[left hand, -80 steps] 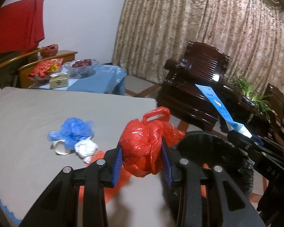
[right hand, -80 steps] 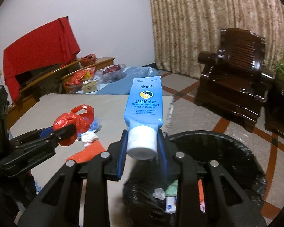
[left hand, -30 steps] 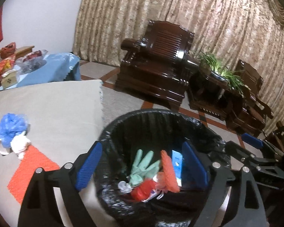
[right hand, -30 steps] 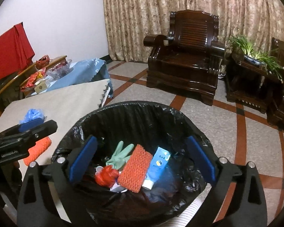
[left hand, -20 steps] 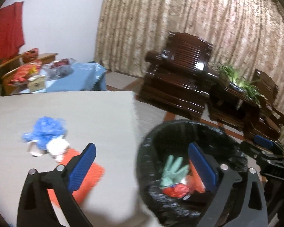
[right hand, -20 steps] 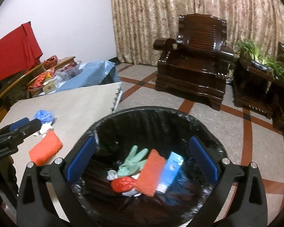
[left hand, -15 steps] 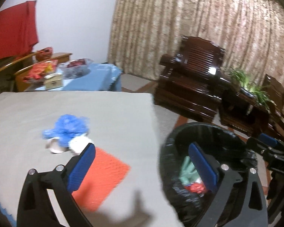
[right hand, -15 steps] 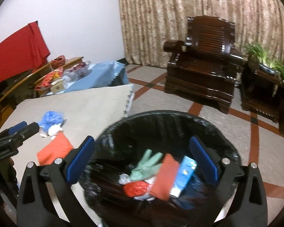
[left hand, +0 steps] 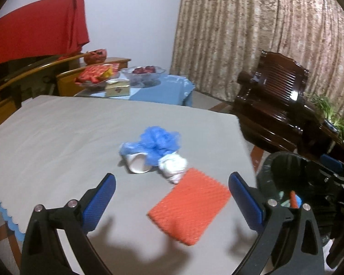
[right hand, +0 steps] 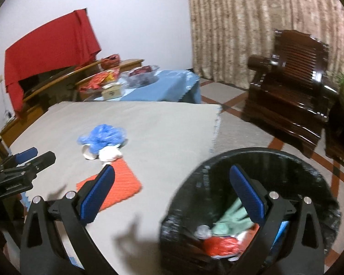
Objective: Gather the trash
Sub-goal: 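Move both grippers back to the orange foam net and blue bag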
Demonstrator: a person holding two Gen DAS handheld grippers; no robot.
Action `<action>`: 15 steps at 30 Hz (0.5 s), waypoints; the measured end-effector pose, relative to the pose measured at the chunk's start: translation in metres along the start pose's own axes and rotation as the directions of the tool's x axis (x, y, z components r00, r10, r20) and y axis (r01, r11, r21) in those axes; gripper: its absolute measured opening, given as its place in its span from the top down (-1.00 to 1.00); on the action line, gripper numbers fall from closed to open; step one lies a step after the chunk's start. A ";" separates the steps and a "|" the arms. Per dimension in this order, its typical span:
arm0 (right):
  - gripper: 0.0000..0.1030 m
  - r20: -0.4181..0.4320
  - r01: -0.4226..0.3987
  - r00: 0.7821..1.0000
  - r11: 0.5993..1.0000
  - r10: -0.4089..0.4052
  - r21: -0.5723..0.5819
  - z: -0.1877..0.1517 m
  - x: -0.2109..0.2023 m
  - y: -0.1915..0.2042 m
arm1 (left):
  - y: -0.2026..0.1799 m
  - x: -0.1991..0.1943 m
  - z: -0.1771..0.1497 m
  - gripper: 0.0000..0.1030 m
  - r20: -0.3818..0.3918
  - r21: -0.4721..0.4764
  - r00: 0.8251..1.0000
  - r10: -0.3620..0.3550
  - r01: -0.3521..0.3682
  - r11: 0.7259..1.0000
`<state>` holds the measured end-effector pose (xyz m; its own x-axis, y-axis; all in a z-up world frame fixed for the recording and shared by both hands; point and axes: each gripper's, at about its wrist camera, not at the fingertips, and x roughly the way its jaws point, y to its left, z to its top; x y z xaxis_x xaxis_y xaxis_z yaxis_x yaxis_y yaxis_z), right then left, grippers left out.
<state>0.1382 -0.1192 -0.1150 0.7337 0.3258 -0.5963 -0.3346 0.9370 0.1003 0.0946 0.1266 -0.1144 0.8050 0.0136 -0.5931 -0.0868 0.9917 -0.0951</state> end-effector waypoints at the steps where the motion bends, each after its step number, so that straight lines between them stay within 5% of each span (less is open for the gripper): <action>1: -0.89 -0.003 -0.008 1.000 1.000 0.008 -0.007 0.000 0.004 0.005 | 0.006 0.001 -0.001 -0.88 -0.002 -0.003 1.000 0.009 -0.009 1.000; 15: -0.89 -0.121 -0.086 0.990 0.991 0.073 -0.104 -0.015 0.091 0.075 | 0.059 0.024 -0.017 -0.88 -0.055 -0.053 0.997 0.058 -0.061 0.997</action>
<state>0.1714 -0.0213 -0.1736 0.6305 0.3761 -0.6790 -0.4562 0.8873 0.0679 0.0988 0.1834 -0.1478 0.7650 0.0639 -0.6408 -0.1664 0.9809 -0.1010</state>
